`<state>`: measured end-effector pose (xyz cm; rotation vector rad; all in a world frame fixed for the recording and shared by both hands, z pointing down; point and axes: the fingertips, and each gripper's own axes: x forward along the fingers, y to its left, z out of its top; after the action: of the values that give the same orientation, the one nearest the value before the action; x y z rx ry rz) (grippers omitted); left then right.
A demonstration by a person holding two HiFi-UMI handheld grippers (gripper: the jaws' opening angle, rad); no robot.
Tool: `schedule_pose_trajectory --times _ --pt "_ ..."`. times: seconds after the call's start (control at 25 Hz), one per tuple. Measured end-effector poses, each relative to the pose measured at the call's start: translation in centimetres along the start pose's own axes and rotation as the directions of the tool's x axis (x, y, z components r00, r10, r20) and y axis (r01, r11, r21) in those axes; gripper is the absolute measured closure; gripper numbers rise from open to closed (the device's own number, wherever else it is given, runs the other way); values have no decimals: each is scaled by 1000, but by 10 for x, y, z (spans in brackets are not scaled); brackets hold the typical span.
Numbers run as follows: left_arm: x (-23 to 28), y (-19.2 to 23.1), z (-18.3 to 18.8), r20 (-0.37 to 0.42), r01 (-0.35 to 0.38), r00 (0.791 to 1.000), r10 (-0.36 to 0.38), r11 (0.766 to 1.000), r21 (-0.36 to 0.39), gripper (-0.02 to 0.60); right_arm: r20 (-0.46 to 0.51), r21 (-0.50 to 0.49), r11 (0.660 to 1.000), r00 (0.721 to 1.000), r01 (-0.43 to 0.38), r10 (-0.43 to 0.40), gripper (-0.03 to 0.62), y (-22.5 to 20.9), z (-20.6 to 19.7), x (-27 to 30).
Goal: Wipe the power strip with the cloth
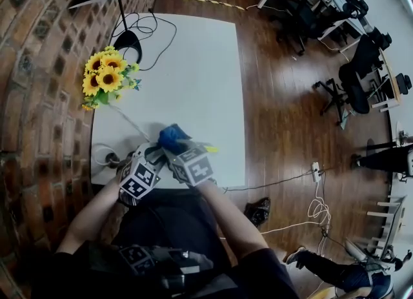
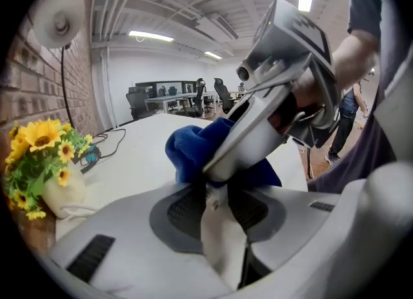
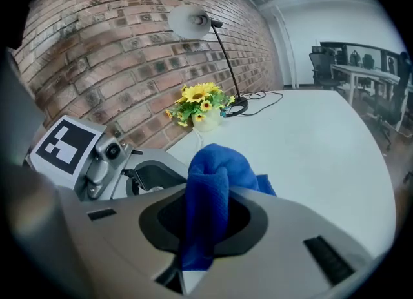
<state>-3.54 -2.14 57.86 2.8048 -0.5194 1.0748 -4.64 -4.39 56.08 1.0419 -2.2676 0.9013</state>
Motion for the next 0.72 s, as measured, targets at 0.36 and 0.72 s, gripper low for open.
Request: schedule_pose_trajectory --times 0.36,0.72 --pt "-14 30 -5 63 -30 997 39 991 -133 508 28 -17 1000 1000 5 -4 549 2 1 -3" --pt "-14 36 -11 -5 -122 992 122 987 -108 571 47 -29 999 998 30 -29 549 3 1 -5"
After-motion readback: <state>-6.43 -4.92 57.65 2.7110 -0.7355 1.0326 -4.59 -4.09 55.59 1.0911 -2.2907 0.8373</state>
